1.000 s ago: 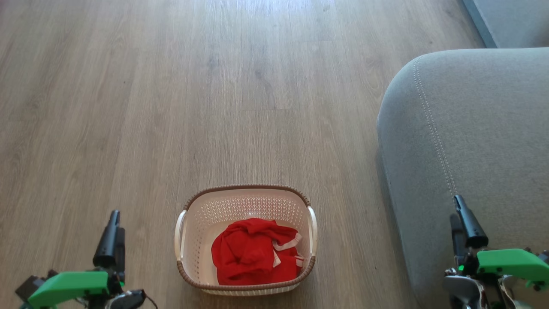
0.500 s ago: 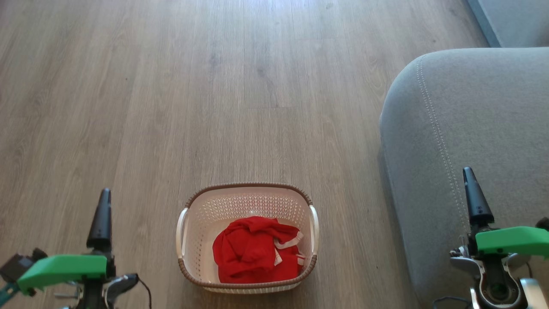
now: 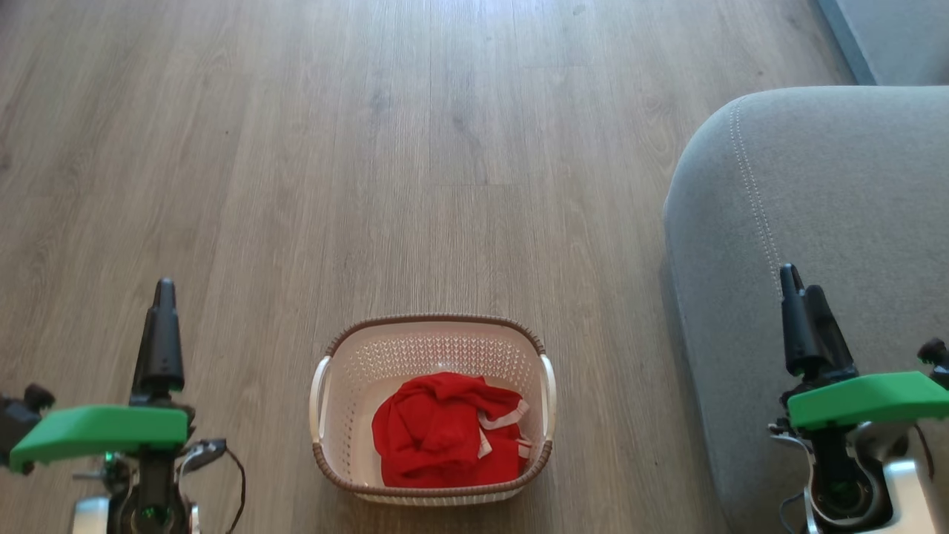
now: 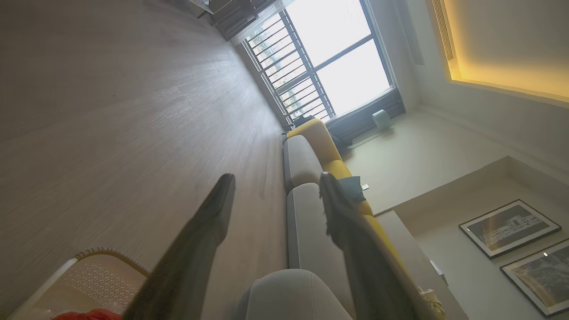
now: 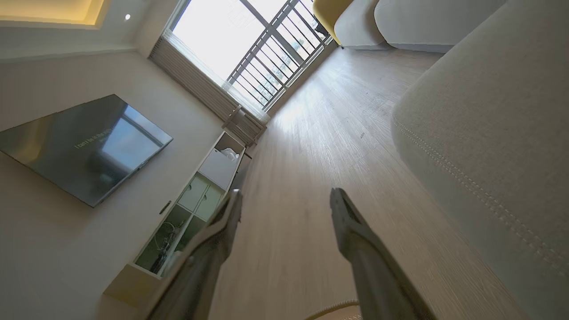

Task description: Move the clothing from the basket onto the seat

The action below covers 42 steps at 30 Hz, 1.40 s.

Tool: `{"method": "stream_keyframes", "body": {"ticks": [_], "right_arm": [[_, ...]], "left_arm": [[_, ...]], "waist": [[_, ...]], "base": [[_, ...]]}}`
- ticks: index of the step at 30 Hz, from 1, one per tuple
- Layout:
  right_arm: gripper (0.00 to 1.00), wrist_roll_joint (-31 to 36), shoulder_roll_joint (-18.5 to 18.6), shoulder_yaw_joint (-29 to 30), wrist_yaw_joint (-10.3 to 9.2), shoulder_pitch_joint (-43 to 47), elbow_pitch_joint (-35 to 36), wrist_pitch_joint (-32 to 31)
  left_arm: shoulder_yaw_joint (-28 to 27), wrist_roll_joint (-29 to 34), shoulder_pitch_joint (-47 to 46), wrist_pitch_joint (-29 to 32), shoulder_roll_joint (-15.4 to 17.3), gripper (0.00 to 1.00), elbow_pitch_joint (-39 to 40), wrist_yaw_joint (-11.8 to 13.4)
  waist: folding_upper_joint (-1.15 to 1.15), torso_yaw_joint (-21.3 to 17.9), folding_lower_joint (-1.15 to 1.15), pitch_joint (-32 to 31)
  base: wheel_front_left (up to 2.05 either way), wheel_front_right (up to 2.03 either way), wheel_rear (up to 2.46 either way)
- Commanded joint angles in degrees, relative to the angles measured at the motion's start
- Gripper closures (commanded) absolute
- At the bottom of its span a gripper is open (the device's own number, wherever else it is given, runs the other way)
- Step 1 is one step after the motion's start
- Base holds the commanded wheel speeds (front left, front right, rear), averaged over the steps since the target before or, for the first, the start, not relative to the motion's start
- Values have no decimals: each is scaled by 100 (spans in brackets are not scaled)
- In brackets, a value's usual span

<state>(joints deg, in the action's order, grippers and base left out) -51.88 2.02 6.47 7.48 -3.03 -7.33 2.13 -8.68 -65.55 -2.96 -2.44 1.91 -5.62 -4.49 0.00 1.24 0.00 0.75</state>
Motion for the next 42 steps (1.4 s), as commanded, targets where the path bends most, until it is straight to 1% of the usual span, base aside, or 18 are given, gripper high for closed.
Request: {"method": "stream_keyframes", "body": {"ticks": [1,7,11,15,16,17,20,23,25,26,29,30,34,37,42], "right_arm": [[0,327,96,-109,1,-382,317,88],[0,1168,146,-233,1,-431,549,190],[0,1565,135,-261,1,-451,674,257],[0,1957,150,-326,1,-450,766,325],[0,1957,150,-326,1,-450,766,325],[0,2053,155,-344,1,-449,788,342],[0,2265,151,-400,1,-424,794,393],[0,2446,138,-443,1,-407,785,443],[0,2602,136,-486,1,-412,827,477],[0,2770,134,-522,1,-407,852,511],[0,3031,132,-582,1,-392,849,562],[0,3200,132,-617,1,-381,825,595],[0,3559,135,-668,1,-389,775,662],[0,3793,133,-716,1,-431,854,713],[0,4168,139,-809,1,-498,1063,798]], "left_arm": [[-3,247,-341,-66,53,0,364,56],[268,962,-322,-167,56,0,667,240],[515,1533,-315,-234,59,0,839,361],[781,2040,-294,-301,61,0,896,535],[781,2040,-294,-301,61,0,896,535],[835,2144,-283,-317,62,0,881,598],[1010,2525,-281,-368,64,0,857,718],[1250,2963,-289,-418,96,0,814,761],[1389,3185,-294,-452,141,0,777,872],[1551,3408,-298,-485,226,0,716,1011],[1829,3705,-325,-535,376,0,586,1258],[2017,3877,-357,-569,475,0,508,1439],[2364,4174,-475,-636,649,0,486,1798],[2489,4279,-551,-686,692,0,651,2167],[2563,4499,-652,-770,750,0,985,2610]], "waist": [[0,11,0,4],[0,39,0,22],[0,52,0,23],[0,67,0,15],[0,67,0,15],[0,70,0,12],[0,77,0,8],[0,88,0,4],[0,93,0,5],[0,93,0,4],[0,95,0,1],[0,95,0,-3],[0,101,0,-1],[0,106,0,9],[0,117,0,27]], "base": [[0,0,0],[0,0,0],[0,0,0],[0,0,0],[0,0,0],[0,0,0],[0,0,0],[0,0,0],[0,0,0],[0,0,0],[0,0,0],[0,0,0],[0,0,0],[0,0,0],[0,0,0]]}}
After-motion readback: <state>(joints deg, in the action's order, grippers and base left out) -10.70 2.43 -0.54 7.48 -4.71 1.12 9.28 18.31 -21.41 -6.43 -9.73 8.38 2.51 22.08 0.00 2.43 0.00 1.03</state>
